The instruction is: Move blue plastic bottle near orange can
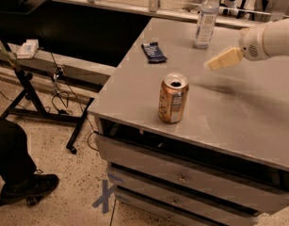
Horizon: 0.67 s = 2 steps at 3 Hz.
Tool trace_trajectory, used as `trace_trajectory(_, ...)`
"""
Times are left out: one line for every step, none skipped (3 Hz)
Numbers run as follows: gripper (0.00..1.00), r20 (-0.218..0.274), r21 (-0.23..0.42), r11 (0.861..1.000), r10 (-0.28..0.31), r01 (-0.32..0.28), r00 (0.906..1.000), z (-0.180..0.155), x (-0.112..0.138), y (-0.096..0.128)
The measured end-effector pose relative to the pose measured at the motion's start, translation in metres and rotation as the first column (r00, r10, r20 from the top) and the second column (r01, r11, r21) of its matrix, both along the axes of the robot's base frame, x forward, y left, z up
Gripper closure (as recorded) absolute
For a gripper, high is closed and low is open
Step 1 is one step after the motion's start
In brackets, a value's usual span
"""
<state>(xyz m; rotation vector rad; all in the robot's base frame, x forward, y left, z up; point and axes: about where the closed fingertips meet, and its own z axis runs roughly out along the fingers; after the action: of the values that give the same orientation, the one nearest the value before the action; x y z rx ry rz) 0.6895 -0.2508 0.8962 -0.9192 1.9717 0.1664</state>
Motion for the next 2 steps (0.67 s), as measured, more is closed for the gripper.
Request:
trace_trajectory(0.0, 0.142, 0.069, 0.997, -0.048, 0.038, 0.9887, 0.004, 0.045, 0.004)
trace_trajectory(0.0, 0.283, 0.151, 0.986, -0.119, 0.078, 0.9518, 0.028, 0.092, 0.0)
